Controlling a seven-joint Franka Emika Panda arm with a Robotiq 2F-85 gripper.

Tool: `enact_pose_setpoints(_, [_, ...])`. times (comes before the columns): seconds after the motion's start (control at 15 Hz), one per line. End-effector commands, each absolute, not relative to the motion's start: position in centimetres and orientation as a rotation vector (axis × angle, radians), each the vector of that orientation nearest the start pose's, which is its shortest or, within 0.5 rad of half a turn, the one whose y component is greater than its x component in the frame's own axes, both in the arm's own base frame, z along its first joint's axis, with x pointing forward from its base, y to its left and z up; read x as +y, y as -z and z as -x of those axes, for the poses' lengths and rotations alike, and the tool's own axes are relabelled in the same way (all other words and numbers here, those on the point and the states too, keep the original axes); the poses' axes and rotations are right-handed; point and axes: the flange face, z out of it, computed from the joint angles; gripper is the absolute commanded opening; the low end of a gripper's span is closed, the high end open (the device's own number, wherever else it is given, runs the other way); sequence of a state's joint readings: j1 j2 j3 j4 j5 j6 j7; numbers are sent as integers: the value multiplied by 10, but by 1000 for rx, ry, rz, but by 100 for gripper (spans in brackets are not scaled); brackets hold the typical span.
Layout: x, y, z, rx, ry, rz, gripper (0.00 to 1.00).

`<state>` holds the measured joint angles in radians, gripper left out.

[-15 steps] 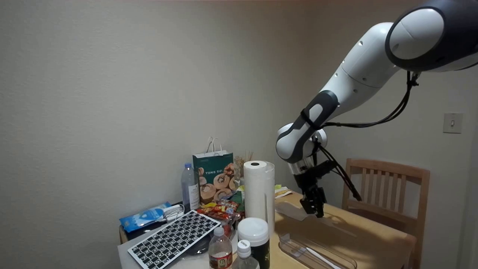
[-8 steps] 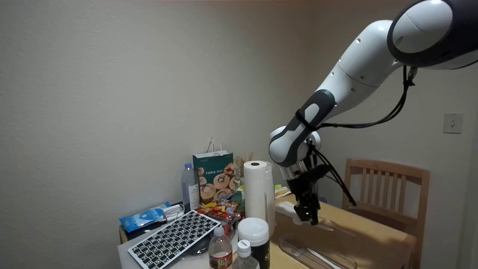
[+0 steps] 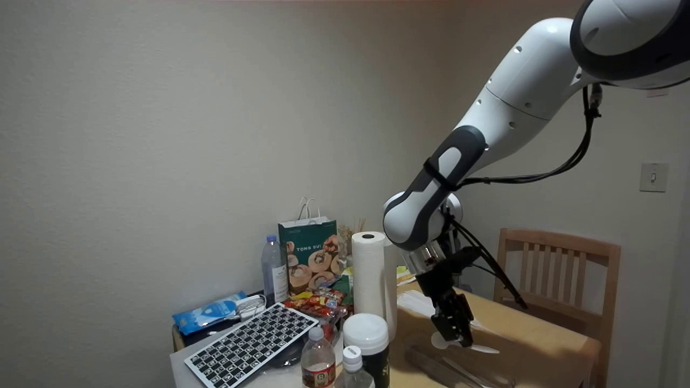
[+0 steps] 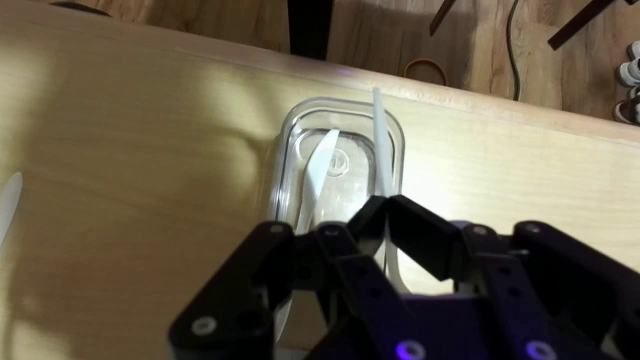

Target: Move an object

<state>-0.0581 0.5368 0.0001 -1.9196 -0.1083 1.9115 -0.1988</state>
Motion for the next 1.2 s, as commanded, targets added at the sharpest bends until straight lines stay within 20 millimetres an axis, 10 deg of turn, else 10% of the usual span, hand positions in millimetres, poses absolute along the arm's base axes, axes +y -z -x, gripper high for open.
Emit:
enact_pose_setpoints(0.0, [-41,-170,-545,-256,-896,2997,6])
enact_pose_setpoints(0.67, [-38,-110,-559,-212,-888,3034,6])
enact_pose_setpoints(1.13, [-45,-145,-586,-153,-689,3083,6])
